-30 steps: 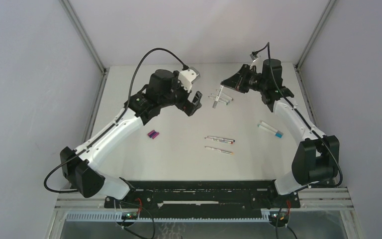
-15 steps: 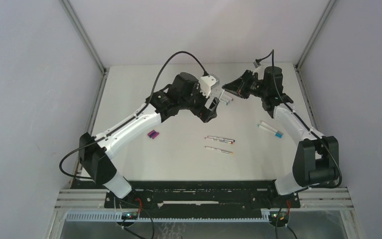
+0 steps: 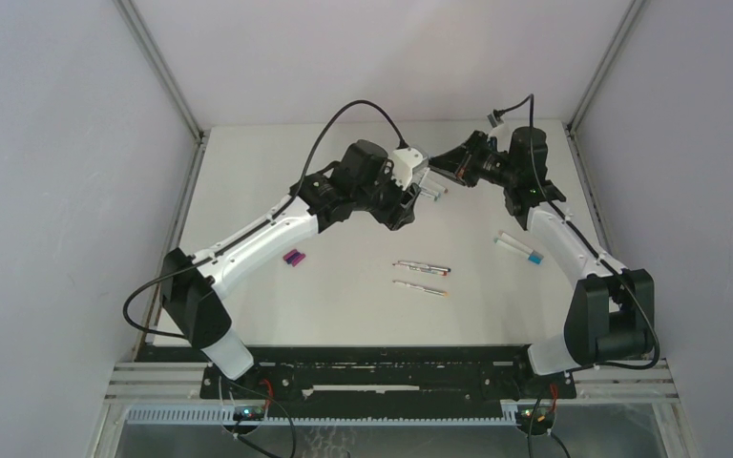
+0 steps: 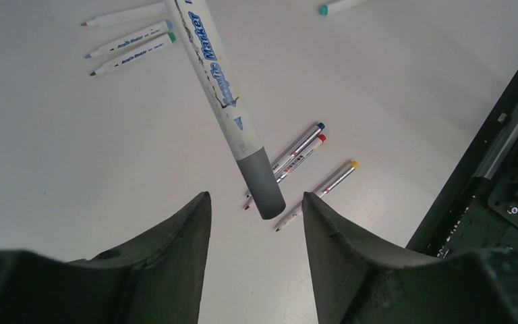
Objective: Open the pen caps
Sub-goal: Pick up the pen from the center of the board.
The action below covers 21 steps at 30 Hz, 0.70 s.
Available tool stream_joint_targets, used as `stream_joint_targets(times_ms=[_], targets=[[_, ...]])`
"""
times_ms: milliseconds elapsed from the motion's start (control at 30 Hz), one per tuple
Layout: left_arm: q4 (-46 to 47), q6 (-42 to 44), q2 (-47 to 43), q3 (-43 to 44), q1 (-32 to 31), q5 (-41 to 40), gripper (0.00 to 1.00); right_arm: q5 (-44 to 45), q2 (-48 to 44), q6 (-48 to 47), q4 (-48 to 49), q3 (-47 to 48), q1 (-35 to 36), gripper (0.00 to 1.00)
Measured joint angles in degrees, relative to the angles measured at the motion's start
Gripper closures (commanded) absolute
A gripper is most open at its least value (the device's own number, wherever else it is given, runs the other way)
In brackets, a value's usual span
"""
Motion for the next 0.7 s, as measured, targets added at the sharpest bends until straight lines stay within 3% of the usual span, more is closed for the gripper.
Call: stream_joint_targets(times_ms=[533,700], targets=[[-0.1,0.0,0.1,0.0,0.0,-1.0,0.54,-0.2,0.0,0.4,0.5,-0.6,1.9,1.0],[-0.2,0.0,0.2,0.0,0.0,-1.0,0.78,-0.2,0.0,0.4,0.5,-0.6,2.4,1.0]])
